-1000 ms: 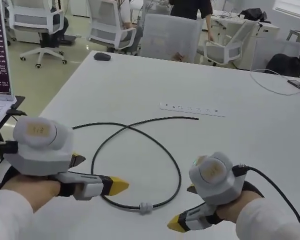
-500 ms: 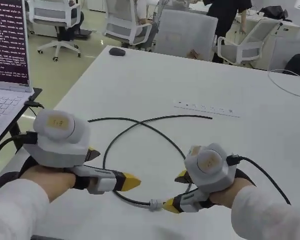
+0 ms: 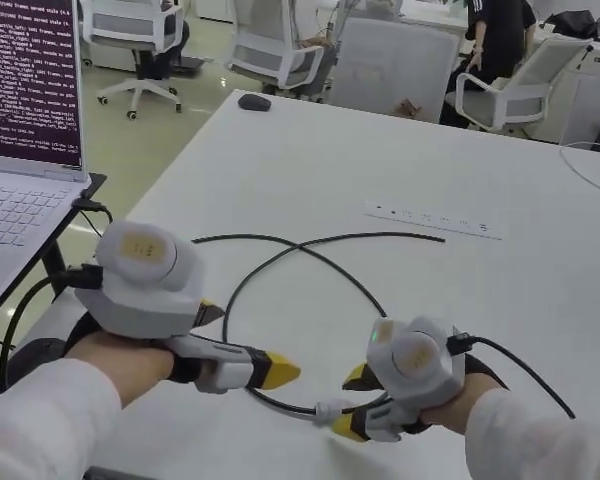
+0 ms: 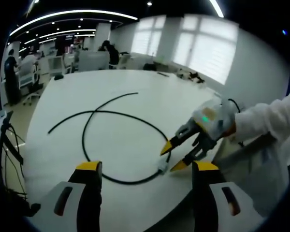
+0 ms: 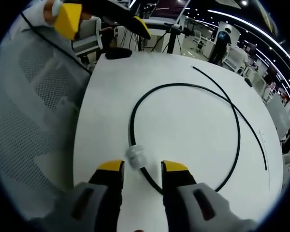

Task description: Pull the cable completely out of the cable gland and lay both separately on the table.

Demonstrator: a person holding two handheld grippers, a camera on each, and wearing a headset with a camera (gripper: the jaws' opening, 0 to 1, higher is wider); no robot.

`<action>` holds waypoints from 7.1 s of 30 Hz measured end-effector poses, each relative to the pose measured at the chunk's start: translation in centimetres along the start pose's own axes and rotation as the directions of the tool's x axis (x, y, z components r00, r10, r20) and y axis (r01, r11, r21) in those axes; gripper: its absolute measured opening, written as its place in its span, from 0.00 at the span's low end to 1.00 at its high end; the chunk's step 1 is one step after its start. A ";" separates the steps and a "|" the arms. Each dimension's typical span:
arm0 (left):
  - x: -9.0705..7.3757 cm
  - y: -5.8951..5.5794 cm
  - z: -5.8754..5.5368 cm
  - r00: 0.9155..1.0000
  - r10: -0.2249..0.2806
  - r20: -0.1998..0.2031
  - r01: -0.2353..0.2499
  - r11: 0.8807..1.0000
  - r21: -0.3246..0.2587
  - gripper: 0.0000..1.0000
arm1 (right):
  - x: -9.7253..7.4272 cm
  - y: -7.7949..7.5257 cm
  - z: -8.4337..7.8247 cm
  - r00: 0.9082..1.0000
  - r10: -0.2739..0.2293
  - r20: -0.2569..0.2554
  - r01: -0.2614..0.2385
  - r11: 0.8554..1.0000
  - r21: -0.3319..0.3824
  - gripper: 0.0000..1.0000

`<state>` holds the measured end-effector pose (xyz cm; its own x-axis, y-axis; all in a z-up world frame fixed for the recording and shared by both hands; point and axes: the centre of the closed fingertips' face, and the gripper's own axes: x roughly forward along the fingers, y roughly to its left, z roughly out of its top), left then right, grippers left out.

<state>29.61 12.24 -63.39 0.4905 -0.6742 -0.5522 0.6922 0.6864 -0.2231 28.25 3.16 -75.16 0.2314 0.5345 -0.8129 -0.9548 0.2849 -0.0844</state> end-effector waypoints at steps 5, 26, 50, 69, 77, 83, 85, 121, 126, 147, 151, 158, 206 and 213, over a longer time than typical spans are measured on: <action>0.1 0.0 0.1 1.000 -0.002 0.002 0.002 1.000 0.001 0.75 | 0.8 0.7 -0.2 1.000 0.023 -0.001 -0.023 0.998 -0.051 0.24; 0.4 -0.6 0.1 0.999 -0.032 0.004 0.032 0.999 0.021 0.71 | -0.4 0.7 0.8 1.000 -0.005 0.026 0.006 1.000 -0.021 0.12; -0.4 -5.2 3.8 0.959 -0.233 0.160 0.219 0.970 0.100 0.44 | -10.1 0.7 6.3 0.978 -0.131 0.162 0.145 0.987 -0.074 0.12; -2.1 -9.9 6.2 0.855 -0.441 0.274 0.409 0.897 0.167 0.29 | -15.5 3.2 10.1 0.952 -0.175 0.253 0.231 0.949 -0.213 0.12; -2.5 -11.5 6.4 0.825 -0.498 0.268 0.455 0.866 0.209 0.23 | -17.1 3.8 11.6 0.937 -0.193 0.291 0.269 0.930 -0.250 0.12; -2.6 -12.2 6.4 0.808 -0.527 0.265 0.483 0.849 0.214 0.20 | -17.7 4.0 11.4 0.932 -0.191 0.308 0.281 0.917 -0.283 0.12; -2.7 -12.5 6.4 0.801 -0.539 0.259 0.494 0.841 0.223 0.19 | -17.9 4.2 11.3 0.932 -0.186 0.311 0.281 0.912 -0.298 0.12; -6.3 -15.2 8.7 0.672 -0.655 0.345 0.558 0.755 0.344 0.15 | -22.0 5.2 12.7 0.727 0.053 0.685 -0.196 0.972 0.132 0.20; -6.6 -15.5 8.9 0.657 -0.667 0.351 0.564 0.744 0.358 0.15 | -21.7 5.7 12.7 0.711 0.076 0.699 -0.249 0.957 0.149 0.18; -6.6 -15.6 8.9 0.660 -0.672 0.335 0.542 0.735 0.407 0.15 | -21.5 6.7 13.2 0.687 0.163 0.708 -0.372 0.916 0.149 0.13; -6.6 -15.8 8.9 0.659 -0.674 0.334 0.539 0.733 0.414 0.15 | -21.6 6.8 13.2 0.683 0.171 0.711 -0.380 0.914 0.145 0.13; -6.6 -15.8 8.9 0.657 -0.676 0.334 0.542 0.731 0.414 0.15 | -21.6 6.8 13.2 0.685 0.169 0.709 -0.370 0.918 0.139 0.12; -6.0 -15.2 7.6 0.662 -0.682 0.312 0.641 0.730 0.237 0.04 | -21.8 5.6 14.5 0.712 0.096 0.696 -0.128 0.992 -0.007 0.11; -6.1 -15.5 9.0 0.650 -0.642 0.407 0.555 0.767 0.324 0.07 | -22.1 5.0 14.8 0.692 0.094 0.716 -0.197 0.978 0.062 0.12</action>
<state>20.68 3.28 -49.35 0.0899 -0.9897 0.1113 0.9740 0.0640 -0.2172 21.06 4.51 -49.08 0.2037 0.9663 -0.1575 -0.9683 0.2226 0.1135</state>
